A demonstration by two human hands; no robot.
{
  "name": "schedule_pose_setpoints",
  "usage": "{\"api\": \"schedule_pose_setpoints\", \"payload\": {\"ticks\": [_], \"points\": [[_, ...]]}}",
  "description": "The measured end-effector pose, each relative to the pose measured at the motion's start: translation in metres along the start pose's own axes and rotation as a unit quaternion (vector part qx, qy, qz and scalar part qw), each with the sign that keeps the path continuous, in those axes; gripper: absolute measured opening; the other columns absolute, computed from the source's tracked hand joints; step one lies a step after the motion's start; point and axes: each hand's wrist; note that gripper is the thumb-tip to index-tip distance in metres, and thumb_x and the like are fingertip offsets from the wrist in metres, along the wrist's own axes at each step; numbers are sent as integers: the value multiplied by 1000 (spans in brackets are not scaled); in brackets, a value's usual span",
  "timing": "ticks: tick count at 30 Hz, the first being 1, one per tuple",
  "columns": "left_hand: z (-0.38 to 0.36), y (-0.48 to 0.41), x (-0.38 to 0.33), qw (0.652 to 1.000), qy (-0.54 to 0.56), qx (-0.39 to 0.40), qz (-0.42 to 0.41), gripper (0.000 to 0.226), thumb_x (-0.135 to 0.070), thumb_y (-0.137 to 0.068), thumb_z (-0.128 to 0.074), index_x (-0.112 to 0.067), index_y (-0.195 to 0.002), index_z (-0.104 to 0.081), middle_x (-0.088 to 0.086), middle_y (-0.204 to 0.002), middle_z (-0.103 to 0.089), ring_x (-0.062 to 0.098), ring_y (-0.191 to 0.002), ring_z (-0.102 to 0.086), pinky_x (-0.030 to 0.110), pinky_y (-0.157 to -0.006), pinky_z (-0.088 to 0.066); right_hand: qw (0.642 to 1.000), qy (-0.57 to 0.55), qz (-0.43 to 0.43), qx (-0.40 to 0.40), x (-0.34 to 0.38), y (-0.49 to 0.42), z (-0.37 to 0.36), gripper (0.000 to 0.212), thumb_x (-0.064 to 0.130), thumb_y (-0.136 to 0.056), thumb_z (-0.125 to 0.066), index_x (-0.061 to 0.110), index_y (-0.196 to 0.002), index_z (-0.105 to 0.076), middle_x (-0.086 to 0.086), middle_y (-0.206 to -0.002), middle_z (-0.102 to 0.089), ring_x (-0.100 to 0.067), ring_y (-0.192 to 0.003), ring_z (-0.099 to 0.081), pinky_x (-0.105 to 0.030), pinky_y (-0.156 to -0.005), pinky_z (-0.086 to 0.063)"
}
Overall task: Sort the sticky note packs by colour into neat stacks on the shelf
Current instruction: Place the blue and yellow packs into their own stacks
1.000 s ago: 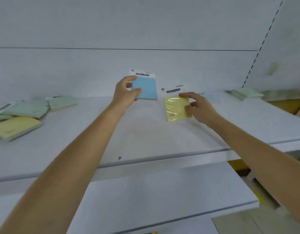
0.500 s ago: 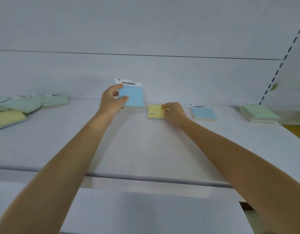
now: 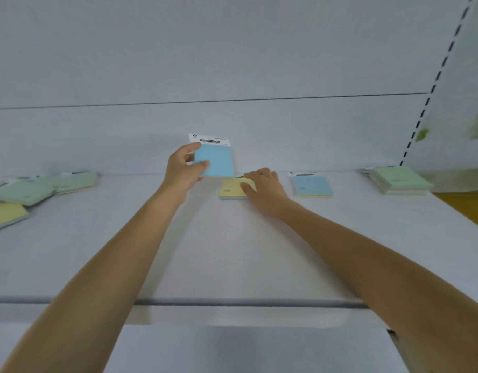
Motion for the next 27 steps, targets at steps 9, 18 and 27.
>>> {"api": "schedule_pose_setpoints", "payload": {"ticks": [9,18,27], "points": [[-115,4,-11,994,8,113,5,48,-4,-84,-61,-9,-130,-48,1,-87,-50,21,-90,-53,17,-62,-49,993,90,-74,2,-109,65,83,72,49,-83,-56,15,-141,-30,-12,-146,-30,-27,-137,-25,-36,-113,-21],[-180,19,19,938,-290,171,-77,31,-34,-90,-52,-18,-115,-60,12,-125,-57,30,-121,-48,31,-99,-37,987,98,-119,41,-129,76,80,75,62,-83,-45,9,-136,-37,-10,-147,-30,-26,-138,-23,-36,-112,-23],[-163,27,28,875,-396,210,-184,42,-44,-88,-52,-27,-127,-53,5,-135,-45,23,-130,-37,30,-107,-32,988,99,-107,42,-136,73,79,78,64,-81,-44,9,-135,-37,-10,-146,-31,-28,-137,-25,-37,-112,-24]]}}
Point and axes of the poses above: each hand's wrist, its own y-axis away from the middle knuckle, its own z-axis out of the back of the hand, x = y × z
